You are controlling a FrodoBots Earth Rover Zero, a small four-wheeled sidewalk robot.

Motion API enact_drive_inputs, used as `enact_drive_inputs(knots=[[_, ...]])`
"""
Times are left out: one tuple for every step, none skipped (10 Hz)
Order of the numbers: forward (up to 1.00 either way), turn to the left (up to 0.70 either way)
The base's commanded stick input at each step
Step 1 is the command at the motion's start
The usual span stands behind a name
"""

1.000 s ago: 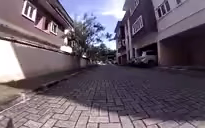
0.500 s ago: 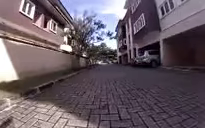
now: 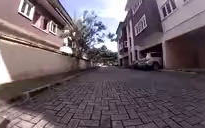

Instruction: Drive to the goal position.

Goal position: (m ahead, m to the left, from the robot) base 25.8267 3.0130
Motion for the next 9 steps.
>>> enact_drive_inputs(knots=[[0.69,-0.29],[0.69,-0.02],[0.69,0.03],[0.69,0.03],[0.69,0.03],[0.69,0.03],[0.69,0.03],[0.69,0.03],[0.69,0.03]])
